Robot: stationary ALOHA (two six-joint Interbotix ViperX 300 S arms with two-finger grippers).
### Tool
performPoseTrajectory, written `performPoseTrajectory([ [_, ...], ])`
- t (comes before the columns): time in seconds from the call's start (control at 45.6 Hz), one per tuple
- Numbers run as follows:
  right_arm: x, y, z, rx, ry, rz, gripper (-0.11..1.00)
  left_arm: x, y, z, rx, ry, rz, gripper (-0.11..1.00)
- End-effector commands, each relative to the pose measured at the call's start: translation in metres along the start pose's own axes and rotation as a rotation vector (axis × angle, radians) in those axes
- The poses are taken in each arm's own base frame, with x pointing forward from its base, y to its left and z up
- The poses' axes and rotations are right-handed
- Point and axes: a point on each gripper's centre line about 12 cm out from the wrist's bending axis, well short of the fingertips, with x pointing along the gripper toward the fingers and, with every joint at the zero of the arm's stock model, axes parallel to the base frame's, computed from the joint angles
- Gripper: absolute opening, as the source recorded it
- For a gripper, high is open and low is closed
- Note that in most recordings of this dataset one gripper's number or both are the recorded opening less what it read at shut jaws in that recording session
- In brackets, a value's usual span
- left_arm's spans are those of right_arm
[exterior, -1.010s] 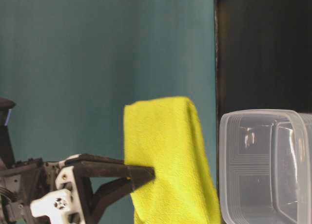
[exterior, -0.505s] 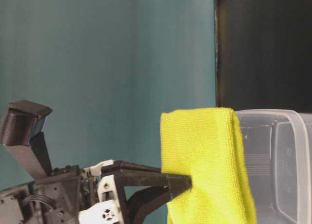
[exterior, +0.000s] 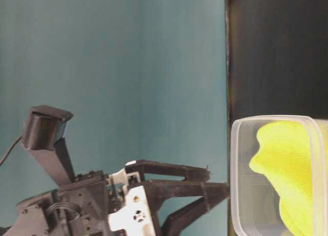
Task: Place the yellow towel into the container with the left arm.
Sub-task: 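Lower the towel into the container and open the left gripper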
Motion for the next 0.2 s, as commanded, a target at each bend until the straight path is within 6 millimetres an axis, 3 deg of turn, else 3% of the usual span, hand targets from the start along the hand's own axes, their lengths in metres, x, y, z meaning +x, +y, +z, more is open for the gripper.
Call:
performPoseTrajectory([
  [0.0,0.001,0.000,0.002,-0.002,-0.003,-0.001,0.75,-0.030,0.001,0.009,-0.021,-0.095,0.012,0.87],
  [0.176,0.001,0.000,-0.001,-0.001,0.007,-0.003,0.75,-0.089,0.001,0.007,-0.098,-0.305,0.022,0.87],
])
